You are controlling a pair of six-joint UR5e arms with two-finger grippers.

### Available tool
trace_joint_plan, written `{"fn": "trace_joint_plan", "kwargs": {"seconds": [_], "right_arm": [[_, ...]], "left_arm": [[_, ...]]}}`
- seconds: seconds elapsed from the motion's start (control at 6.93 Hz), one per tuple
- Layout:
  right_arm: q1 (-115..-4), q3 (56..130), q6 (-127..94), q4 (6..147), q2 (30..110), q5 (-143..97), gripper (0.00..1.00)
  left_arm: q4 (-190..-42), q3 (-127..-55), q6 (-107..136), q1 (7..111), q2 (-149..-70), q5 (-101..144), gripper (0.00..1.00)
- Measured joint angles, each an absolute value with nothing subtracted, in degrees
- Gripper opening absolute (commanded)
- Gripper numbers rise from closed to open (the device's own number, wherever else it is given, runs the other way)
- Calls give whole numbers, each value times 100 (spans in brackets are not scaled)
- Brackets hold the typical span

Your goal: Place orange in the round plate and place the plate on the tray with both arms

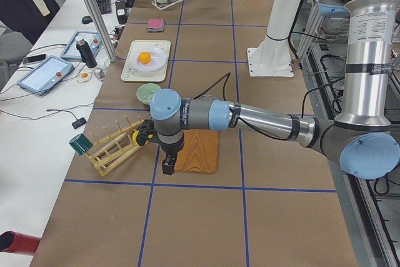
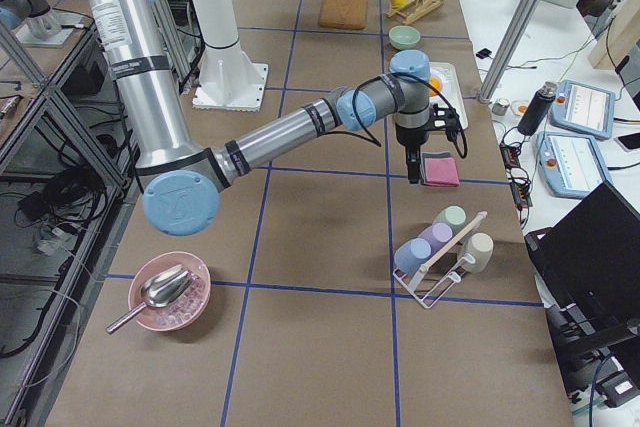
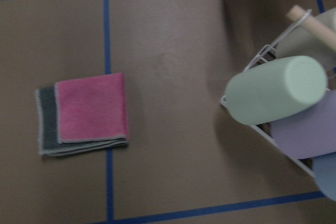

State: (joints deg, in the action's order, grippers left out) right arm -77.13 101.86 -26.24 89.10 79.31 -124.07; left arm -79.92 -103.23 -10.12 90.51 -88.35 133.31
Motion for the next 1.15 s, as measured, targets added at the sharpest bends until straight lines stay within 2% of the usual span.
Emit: {"fn": "trace_joint_plan", "kwargs": {"seconds": [0.29,0.58,1.15], "right_arm": [[-8719,10168,-817,8934,8976,-12740,100],[-9346,10171,-11,8928,9706,-12835,100],[-9594,10165,226,8892,10024,-12884,100]], "left_arm": [[-8009,-10509,-1008,9042,-8638,13280,99],[-8009,-10541,-1013,9036,-8545,13269,99],[-8008,-10551,-1011,9038,-8484,13271,99]]}}
